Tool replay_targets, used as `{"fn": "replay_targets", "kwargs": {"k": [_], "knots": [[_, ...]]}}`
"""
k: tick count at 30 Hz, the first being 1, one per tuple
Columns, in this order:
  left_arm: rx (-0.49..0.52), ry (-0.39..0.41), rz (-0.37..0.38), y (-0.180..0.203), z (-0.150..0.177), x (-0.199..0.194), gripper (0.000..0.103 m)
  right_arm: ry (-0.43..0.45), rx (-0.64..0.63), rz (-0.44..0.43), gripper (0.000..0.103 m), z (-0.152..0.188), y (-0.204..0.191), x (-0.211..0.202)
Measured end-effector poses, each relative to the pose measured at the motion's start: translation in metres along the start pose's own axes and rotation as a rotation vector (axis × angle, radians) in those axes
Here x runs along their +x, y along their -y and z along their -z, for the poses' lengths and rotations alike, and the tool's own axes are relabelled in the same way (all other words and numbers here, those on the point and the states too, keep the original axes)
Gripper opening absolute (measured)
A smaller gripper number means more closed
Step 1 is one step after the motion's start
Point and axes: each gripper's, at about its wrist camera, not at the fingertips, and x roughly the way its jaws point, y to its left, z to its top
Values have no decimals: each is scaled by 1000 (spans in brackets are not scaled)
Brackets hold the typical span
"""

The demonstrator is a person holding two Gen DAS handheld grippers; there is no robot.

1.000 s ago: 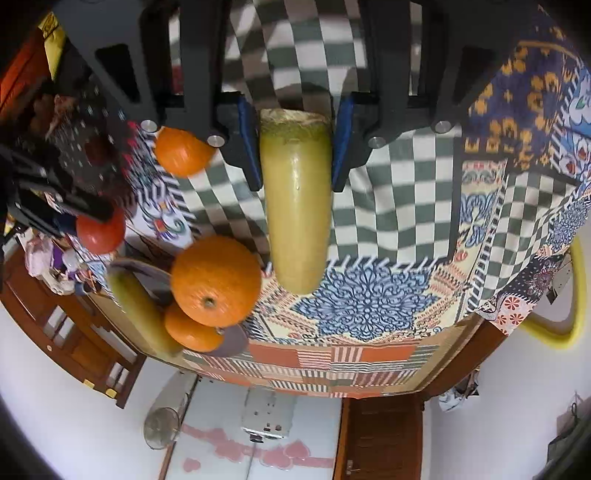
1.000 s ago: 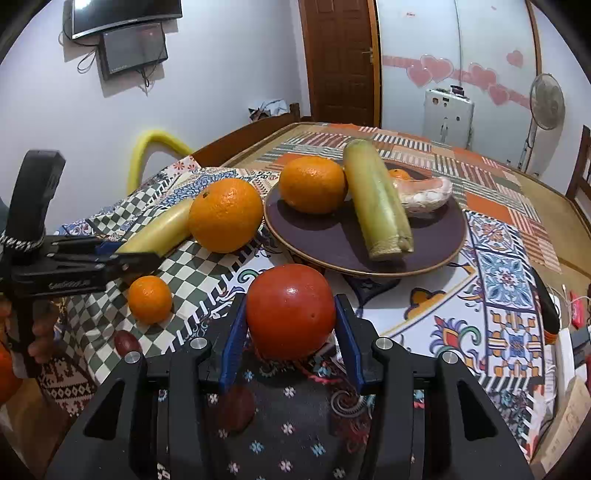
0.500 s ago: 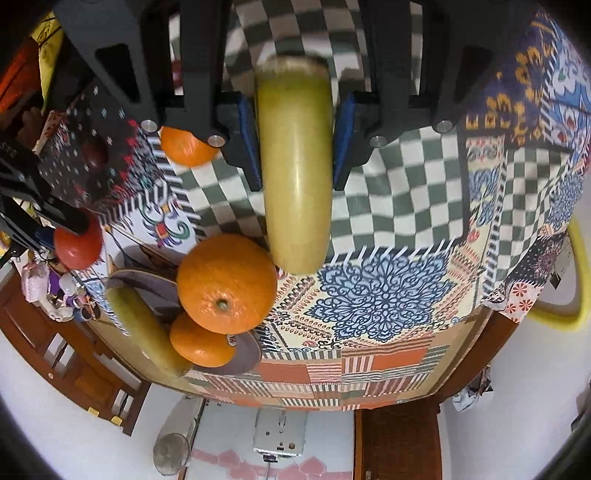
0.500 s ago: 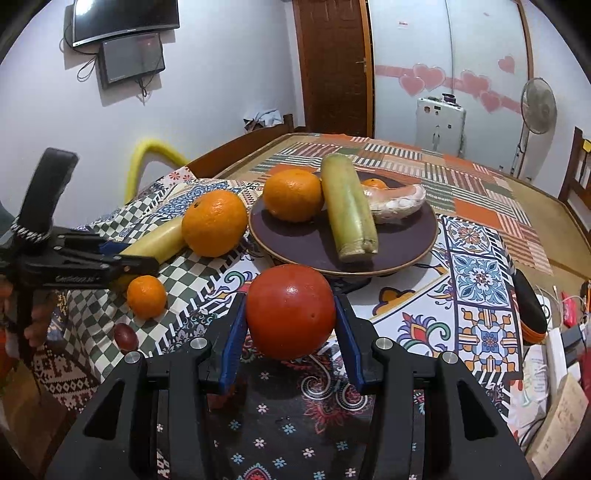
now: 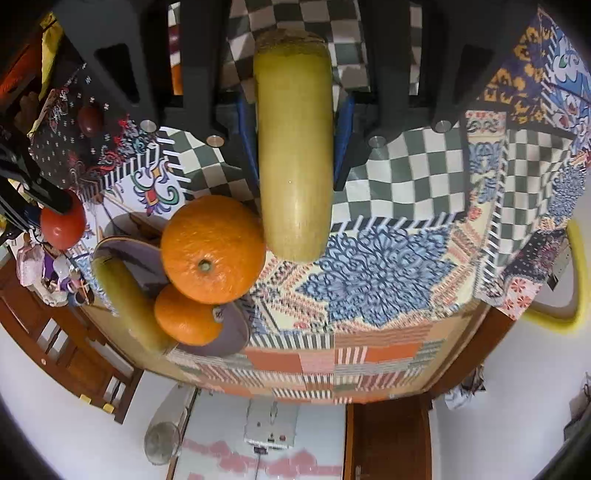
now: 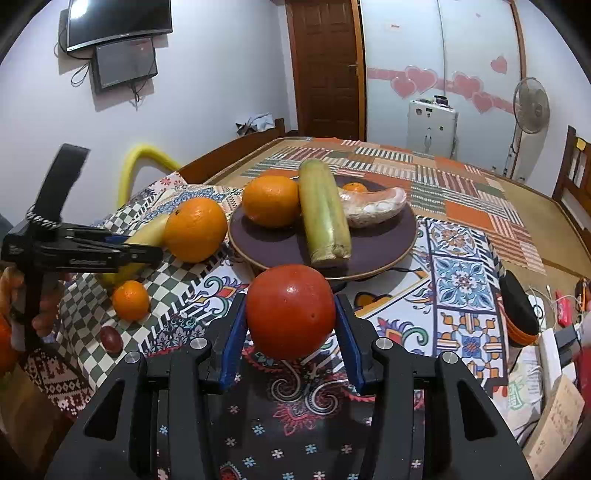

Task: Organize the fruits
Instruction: 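Grasp the second yellow cylindrical fruit with the left tool while the right tool grasps the red tomato, then carry the yellow fruit with the left tool while the right tool carries the tomato onto the plate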

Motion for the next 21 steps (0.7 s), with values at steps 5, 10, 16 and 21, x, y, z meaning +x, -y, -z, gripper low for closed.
{"fn": "replay_targets", "kwargs": {"k": [5, 10, 16, 21], "knots": [[-11, 83, -3, 1, -3, -31, 37, 21, 20, 10, 43, -5, 6, -6], [-5, 176, 11, 11, -14, -63, 37, 47, 32, 31, 43, -11, 15, -12], [36, 245, 32, 36, -30, -79, 37, 79, 33, 60, 43, -24, 26, -20], [71, 277, 56, 60, -45, -77, 37, 104, 36, 79, 43, -35, 36, -23]]}}
